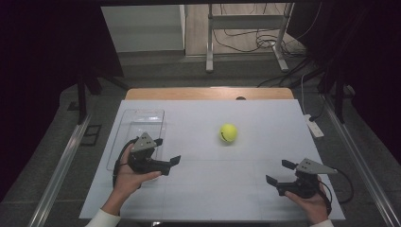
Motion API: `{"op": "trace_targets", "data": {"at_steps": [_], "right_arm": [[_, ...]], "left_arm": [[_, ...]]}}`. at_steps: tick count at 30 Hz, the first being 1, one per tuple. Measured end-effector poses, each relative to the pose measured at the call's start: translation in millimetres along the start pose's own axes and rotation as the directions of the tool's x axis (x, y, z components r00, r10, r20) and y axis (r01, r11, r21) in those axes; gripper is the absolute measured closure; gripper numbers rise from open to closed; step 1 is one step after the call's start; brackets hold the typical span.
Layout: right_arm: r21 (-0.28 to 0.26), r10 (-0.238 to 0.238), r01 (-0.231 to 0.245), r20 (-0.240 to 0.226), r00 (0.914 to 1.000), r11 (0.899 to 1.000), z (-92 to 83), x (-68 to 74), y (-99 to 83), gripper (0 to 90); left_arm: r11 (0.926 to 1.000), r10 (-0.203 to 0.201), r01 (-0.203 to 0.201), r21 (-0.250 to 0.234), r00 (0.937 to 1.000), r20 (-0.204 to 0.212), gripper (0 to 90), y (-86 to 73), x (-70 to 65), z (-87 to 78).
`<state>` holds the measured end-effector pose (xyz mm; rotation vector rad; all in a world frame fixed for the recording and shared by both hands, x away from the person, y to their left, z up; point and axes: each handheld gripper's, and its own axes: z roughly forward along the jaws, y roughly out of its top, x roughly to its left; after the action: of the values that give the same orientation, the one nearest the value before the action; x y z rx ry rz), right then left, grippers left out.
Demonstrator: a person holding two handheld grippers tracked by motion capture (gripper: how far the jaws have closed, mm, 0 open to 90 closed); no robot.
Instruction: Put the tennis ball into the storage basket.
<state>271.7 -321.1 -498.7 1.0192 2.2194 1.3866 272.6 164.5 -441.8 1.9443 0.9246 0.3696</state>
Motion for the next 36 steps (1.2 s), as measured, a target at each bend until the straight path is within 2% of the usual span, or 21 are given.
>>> {"op": "trace_targets", "data": {"at_steps": [18,36], "right_arm": [[-0.001,0.002,-0.002,-0.001,1.0,1.0,-0.1,-0.2,-0.2,8.3],[0.003,0.003,-0.003,0.002,1.0,1.0,0.2,-1.5,-1.0,8.4]], "left_arm": [[0.9984,0.025,-0.026,0.05,0.9995,0.02,9.2,23.1,0.3,26.5],[0.9972,0.029,-0.031,0.067,0.9988,0.039,9.0,44.0,-1.2,49.5]]}}
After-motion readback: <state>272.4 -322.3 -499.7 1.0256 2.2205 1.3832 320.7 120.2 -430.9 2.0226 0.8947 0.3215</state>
